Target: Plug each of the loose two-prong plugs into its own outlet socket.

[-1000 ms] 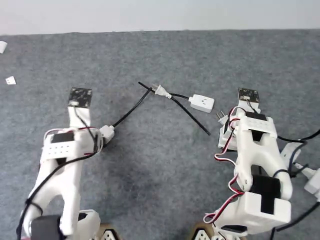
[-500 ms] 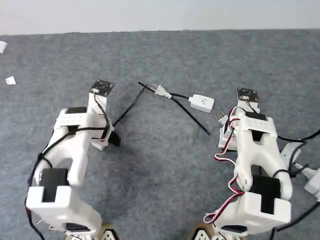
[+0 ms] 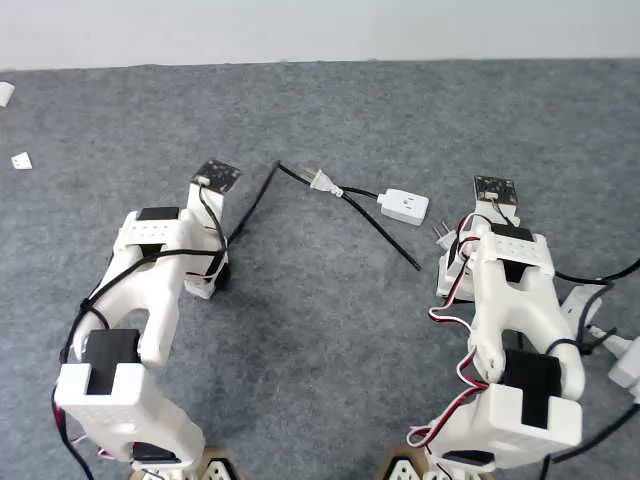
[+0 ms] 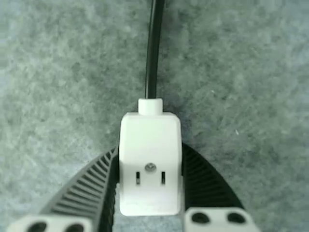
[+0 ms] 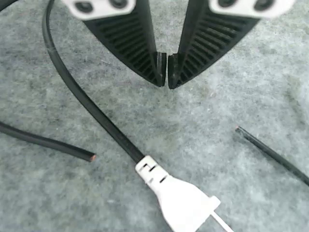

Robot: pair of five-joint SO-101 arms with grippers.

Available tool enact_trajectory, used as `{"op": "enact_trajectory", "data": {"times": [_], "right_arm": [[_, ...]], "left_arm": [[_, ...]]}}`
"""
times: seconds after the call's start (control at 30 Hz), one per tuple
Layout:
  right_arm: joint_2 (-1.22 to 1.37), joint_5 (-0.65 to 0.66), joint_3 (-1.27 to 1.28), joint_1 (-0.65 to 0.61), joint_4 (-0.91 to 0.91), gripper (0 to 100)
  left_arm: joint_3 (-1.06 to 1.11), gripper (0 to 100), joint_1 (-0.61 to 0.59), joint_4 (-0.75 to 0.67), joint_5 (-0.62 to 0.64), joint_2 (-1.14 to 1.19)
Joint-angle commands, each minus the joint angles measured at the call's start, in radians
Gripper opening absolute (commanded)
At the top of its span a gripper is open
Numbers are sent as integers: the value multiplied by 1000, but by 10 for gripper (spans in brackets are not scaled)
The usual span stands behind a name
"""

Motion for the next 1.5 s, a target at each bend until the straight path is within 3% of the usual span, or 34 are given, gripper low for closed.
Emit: {"op": "enact_trajectory", "data": {"times": [0.0,0.37,0.47,0.57,0.73,0.9,1.13,1.33,1.47], "right_arm": [[-15,8,-3,-8,4,9],[-15,8,-3,-8,4,9],[-15,8,-3,-8,4,9],[-15,8,-3,-8,4,9],[-15,8,-3,-8,4,9],[-15,8,-3,-8,4,9],[-15,8,-3,-8,4,9],[-15,11,-3,-8,4,9],[-15,11,-3,-8,4,9]], "left_arm": [[16,10,-11,9,14,-150],[625,12,87,-112,-605,-868],[796,12,78,-256,-726,-1060],[963,12,55,-486,-741,-1258],[1233,13,15,-802,-721,-1565],[1231,13,-11,-744,-631,-1755],[1233,21,75,-733,-483,-1924],[1231,281,63,-672,-157,-1970],[1230,322,61,-658,-44,-2004]]}}
